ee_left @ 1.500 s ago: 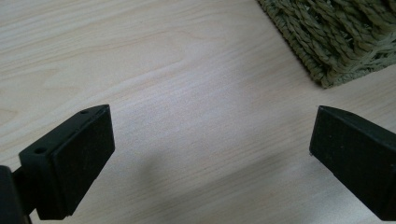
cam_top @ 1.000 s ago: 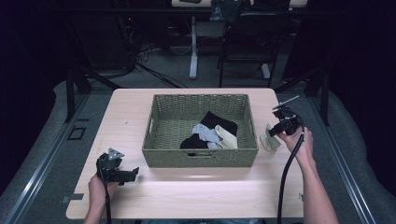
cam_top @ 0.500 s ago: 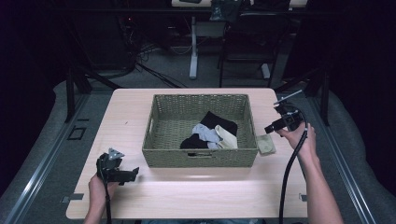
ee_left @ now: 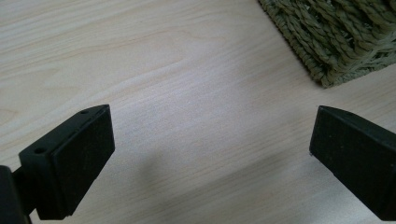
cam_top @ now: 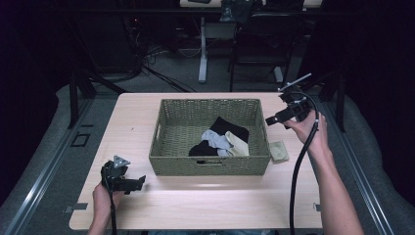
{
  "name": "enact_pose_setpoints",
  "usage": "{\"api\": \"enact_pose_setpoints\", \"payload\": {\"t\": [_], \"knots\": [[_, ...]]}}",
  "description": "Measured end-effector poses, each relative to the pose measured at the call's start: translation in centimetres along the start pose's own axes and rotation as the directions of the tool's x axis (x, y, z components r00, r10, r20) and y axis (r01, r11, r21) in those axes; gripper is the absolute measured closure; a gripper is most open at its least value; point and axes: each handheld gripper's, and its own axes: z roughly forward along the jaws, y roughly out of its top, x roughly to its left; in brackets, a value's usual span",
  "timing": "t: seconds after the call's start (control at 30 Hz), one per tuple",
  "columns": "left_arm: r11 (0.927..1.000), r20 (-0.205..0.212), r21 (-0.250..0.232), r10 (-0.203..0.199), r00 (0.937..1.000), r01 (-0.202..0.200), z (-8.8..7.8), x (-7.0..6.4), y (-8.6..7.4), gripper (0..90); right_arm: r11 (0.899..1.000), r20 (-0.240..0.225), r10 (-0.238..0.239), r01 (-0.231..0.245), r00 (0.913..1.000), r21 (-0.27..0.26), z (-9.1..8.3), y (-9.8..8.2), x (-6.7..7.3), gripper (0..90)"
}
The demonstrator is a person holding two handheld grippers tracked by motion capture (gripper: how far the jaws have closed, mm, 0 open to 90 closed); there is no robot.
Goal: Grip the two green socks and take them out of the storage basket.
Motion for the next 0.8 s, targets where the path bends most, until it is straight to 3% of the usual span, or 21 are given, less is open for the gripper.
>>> {"api": "enact_pose_setpoints", "payload": {"t": [0.13, 0.37, 0.57, 0.8], "knots": [[1.0, 0.0, -0.001, -0.001, 1.0, 0.001, 0.0, 0.0, 0.0, 0.1, 0.998, -0.011, -0.062, 0.062, 0.998, 0.004, 0.1, 2.0, 2.0, 5.1], [1.0, 0.001, -0.003, 0.0, 1.0, 0.0, 0.0, 0.0, 0.0, 0.1, 0.993, -0.038, -0.118, 0.118, 0.9923, 0.009, 1.9, 4.4, 4.9, 3.9], [1.0, 0.002, -0.005, 0.004, 1.0, -0.004, -0.1, 0.1, 0.0, 0.1, 0.991, -0.084, -0.128, 0.132, 0.9881, 0.034, 4.3, 5.6, 6.3, 1.8], [1.0, 0.004, -0.006, -0.001, 1.0, 0.001, 0.0, 0.0, 0.0, 0.1, 0.989, -0.105, -0.127, 0.134, 0.9863, 0.058, 6.6, 6.2, 7.2, 0.0]]}}
